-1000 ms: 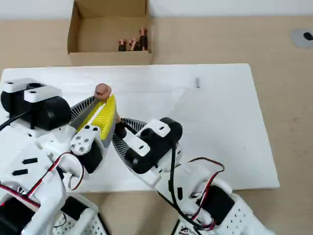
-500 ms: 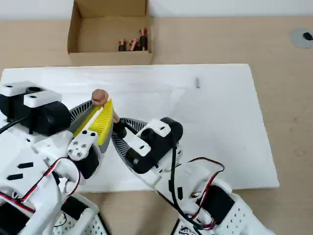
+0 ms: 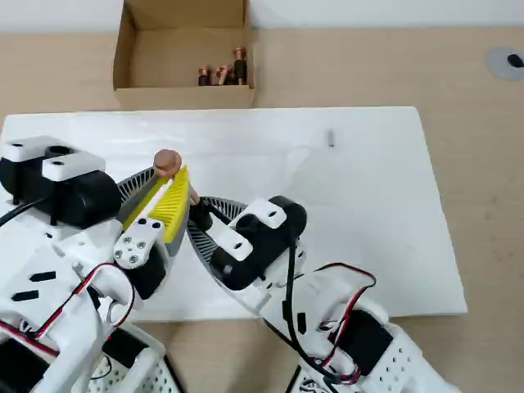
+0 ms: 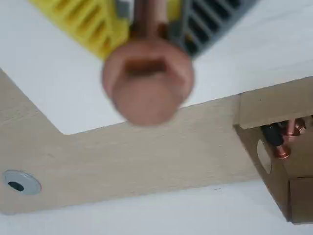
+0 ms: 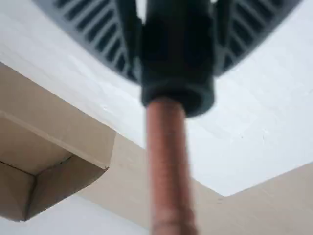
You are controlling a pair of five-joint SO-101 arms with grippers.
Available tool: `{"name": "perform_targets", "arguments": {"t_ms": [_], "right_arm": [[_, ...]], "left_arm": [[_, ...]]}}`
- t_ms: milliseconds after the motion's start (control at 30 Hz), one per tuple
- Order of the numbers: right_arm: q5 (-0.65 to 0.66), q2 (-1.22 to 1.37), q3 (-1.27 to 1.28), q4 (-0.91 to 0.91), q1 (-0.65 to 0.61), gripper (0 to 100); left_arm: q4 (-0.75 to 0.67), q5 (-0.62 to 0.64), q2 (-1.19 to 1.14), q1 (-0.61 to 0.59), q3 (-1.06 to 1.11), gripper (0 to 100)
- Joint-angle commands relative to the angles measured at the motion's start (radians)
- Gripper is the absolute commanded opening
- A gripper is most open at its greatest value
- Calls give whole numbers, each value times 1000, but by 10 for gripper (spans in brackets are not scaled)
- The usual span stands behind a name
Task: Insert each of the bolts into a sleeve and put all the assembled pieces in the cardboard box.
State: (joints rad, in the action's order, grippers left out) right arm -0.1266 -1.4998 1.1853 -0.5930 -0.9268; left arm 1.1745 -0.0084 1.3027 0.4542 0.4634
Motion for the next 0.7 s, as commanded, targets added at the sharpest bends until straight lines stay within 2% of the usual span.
{"name": "perform_targets", "arguments": {"t_ms": [0,167,300,667], "right_arm": [[3,-24,-19,26,-8,9],[3,-24,-19,26,-8,9],[3,-24,-19,26,-8,9],[3,-24,-19,26,-8,9]], "left_arm": [[23,2,-5,18,-5,6],[25,11,-5,21,-3,6],[68,77,-12,26,6,9],[106,84,-7,26,3,7]]}}
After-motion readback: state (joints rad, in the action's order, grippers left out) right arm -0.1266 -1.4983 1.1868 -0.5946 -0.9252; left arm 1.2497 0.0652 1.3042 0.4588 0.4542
